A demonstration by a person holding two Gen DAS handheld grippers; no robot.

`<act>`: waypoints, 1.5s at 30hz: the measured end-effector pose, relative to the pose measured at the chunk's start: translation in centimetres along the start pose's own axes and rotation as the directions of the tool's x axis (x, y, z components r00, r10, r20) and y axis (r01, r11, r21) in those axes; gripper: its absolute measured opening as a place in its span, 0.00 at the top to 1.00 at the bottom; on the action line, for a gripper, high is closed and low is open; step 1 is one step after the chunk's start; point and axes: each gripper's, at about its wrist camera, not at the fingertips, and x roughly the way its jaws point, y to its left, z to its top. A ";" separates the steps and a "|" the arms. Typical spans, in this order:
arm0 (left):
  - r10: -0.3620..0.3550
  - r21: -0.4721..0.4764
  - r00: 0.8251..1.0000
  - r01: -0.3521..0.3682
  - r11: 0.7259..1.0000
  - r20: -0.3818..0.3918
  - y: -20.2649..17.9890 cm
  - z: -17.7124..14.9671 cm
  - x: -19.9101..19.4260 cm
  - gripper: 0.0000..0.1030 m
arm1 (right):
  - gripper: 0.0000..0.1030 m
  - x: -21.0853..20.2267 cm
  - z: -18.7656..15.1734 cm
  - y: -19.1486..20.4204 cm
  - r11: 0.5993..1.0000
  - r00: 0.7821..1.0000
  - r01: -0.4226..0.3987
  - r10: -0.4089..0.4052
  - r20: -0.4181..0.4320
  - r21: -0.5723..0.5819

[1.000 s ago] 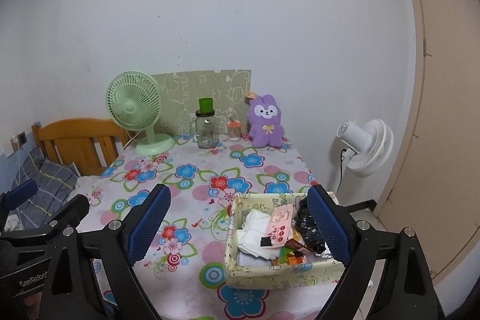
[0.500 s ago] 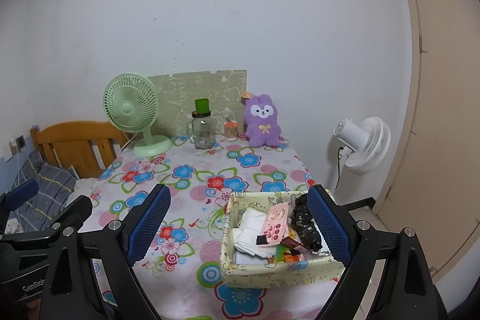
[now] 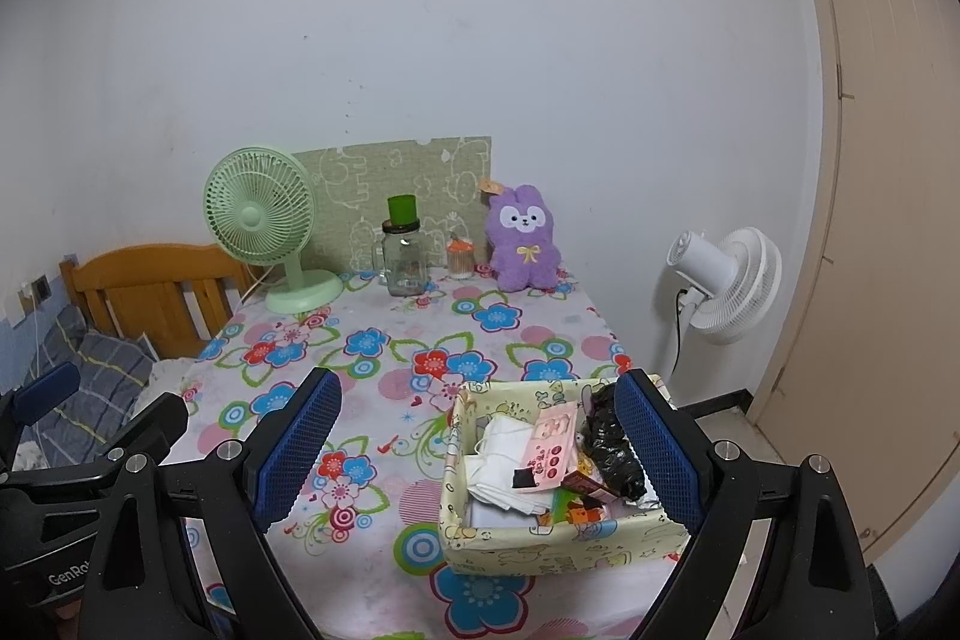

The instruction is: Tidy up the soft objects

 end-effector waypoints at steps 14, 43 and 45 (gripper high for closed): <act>0.002 0.000 1.000 -0.002 1.000 0.000 0.0 -0.1 0.1 0.00 | 0.08 0.0 -0.2 0.2 1.000 1.000 -0.002 0.002 0.000 0.004; -0.001 0.001 1.000 0.001 1.000 -0.001 -0.5 -0.4 0.2 0.00 | 0.08 0.4 -0.2 0.3 1.000 1.000 0.006 -0.005 -0.011 0.006; -0.001 0.001 1.000 0.001 1.000 -0.001 -0.6 -0.5 0.3 0.00 | 0.08 0.6 -0.2 0.4 1.000 1.000 0.008 -0.008 -0.015 0.008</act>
